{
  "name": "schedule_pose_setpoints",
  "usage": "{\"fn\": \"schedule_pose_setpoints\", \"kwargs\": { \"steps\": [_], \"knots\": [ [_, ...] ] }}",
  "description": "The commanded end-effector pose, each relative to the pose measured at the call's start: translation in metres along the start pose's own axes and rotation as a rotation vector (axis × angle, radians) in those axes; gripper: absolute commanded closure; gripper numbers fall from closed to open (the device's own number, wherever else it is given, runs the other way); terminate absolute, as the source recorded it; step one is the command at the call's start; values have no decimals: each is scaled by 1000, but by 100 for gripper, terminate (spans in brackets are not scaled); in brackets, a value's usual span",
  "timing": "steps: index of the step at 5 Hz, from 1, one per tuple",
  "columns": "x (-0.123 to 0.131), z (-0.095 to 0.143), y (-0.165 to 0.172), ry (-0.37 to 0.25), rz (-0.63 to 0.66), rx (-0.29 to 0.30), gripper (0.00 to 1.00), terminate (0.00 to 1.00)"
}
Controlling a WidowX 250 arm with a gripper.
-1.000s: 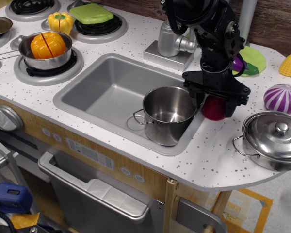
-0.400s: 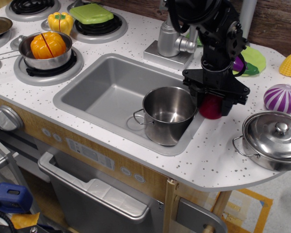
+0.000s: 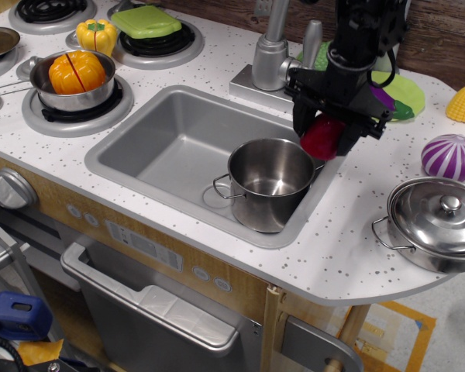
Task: Put sweet potato in pot which is in sink
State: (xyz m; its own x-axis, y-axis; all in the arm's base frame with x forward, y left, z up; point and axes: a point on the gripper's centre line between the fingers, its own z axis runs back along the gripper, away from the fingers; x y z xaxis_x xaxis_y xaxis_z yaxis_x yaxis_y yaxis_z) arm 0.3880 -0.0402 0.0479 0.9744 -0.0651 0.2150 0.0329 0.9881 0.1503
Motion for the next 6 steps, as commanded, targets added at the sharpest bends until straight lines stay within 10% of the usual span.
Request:
{"fn": "schedule_pose_setpoints", "kwargs": {
  "steps": [1, 2, 5, 6],
  "knots": [
    [6, 25, 43, -64, -29, -4, 100, 0],
    [-7, 6, 64, -62, -31, 1, 0, 0],
    [-13, -14, 64, -102, -25, -66, 0, 0],
    [-13, -14, 64, -102, -25, -66, 0, 100]
  ]
}}
